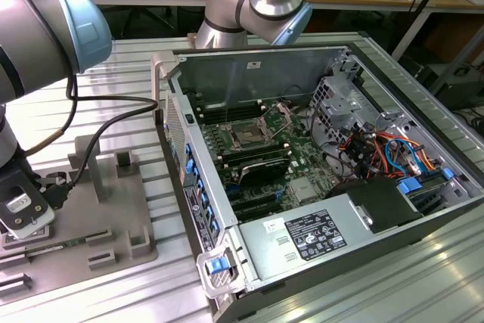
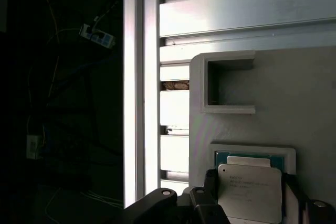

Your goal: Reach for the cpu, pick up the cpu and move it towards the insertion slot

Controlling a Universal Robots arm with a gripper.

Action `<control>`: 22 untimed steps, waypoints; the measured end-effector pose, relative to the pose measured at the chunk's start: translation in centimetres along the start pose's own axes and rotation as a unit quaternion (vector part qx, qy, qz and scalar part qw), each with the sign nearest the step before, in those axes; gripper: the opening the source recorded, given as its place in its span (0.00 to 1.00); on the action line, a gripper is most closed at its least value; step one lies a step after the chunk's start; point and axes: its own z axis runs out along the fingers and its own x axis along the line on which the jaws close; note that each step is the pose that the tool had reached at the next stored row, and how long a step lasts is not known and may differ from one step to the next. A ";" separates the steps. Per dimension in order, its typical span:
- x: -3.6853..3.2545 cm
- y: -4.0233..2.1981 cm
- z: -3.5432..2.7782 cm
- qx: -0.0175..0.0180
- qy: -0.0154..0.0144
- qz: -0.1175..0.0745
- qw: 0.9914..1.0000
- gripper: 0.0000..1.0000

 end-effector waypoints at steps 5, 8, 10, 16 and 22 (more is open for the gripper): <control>-0.02 0.00 -0.07 0.000 0.000 0.000 1.000 0.55; 0.00 0.01 -0.40 0.000 0.000 0.000 1.000 0.55; 0.01 0.02 -0.78 0.000 0.000 0.000 1.000 0.55; 0.08 0.07 -2.66 0.000 0.000 0.000 1.000 0.55; 0.18 0.16 -5.90 0.000 0.000 0.000 1.000 0.55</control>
